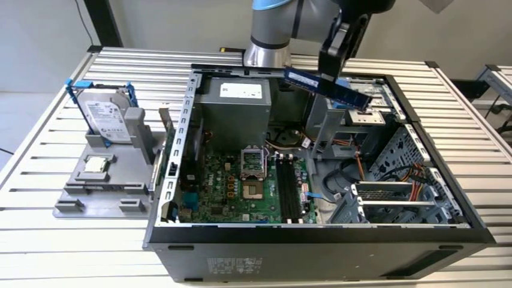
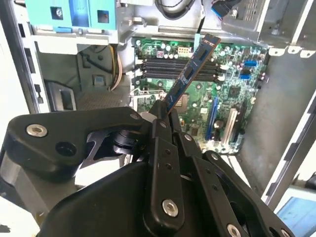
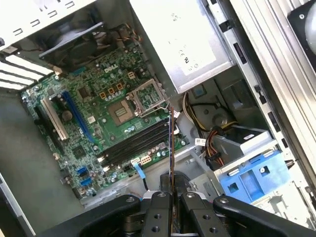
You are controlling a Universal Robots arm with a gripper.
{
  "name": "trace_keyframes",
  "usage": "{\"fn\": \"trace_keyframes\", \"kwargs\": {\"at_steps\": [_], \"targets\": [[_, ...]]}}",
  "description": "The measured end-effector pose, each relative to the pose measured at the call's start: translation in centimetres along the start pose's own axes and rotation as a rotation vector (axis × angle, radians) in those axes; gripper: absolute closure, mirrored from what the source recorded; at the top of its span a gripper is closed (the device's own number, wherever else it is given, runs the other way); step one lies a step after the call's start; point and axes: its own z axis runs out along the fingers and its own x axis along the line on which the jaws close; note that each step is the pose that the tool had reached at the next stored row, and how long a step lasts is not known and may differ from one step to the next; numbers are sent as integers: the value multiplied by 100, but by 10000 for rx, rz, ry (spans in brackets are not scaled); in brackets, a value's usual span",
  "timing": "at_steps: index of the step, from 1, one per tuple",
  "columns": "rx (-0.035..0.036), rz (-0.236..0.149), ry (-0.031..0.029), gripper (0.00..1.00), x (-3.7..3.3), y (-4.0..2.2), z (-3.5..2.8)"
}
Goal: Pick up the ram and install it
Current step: 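Pick up the ram and move it above insertion slot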
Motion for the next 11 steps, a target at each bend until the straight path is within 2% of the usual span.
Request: {"fn": "trace_keyframes", "kwargs": {"at_steps": [11], "targets": [[33, 1962, -47, 100, 0, 0, 0]]}}
